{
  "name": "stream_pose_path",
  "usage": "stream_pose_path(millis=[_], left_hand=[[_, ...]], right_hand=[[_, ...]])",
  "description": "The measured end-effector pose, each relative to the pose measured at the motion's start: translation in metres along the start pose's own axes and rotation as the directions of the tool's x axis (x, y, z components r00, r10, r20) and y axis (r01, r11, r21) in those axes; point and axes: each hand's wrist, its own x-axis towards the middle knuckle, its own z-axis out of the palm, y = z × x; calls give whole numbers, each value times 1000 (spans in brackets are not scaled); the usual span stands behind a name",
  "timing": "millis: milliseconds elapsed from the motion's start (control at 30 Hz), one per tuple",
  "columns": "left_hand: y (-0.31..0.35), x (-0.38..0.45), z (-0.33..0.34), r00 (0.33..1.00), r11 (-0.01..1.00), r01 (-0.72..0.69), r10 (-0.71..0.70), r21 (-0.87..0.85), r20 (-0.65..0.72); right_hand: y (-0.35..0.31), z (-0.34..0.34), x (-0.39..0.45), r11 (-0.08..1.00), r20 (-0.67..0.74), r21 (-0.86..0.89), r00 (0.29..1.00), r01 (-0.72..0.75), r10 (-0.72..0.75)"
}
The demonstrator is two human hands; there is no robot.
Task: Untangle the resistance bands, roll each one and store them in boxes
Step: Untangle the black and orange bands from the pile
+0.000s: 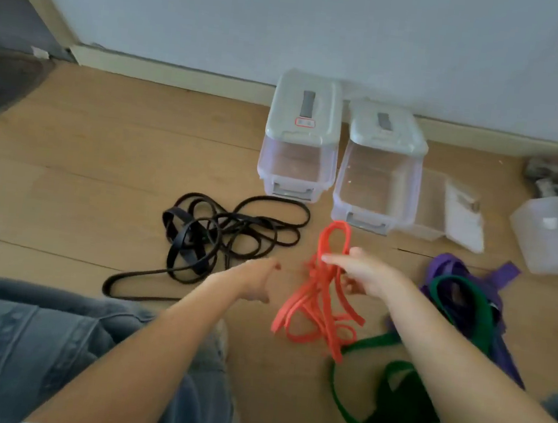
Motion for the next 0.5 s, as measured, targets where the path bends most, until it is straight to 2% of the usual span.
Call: stream_pose_path(millis=[33,100,200,267,333,433,500], left_hand=[[-11,6,1,998,999,36,-36,-13,-50],[-27,19,-1,982,996,87,-91,-34,-166],[-40,40,3,952,997,75,-72,-1,-297],[-44,57,7,946,995,57,-25,88,-322],[-51,73,10,939,965,80,10,248,-343],[-62,97,9,941,893,146,7,425,-337],[-69,112,8,951,852,142,23,503,-308]], right_hand=[[20,12,14,994,-3,-110,1000,-25,25],[48,26,39,983,-106,-182,994,-19,0],[65,35,62,935,-181,-348,983,-66,2],[69,47,71,916,-138,-392,990,-82,30],[70,64,79,911,-124,-400,990,-104,59],[73,95,92,840,-246,-531,969,-110,-29],[73,109,100,863,-280,-502,956,-65,-91]])
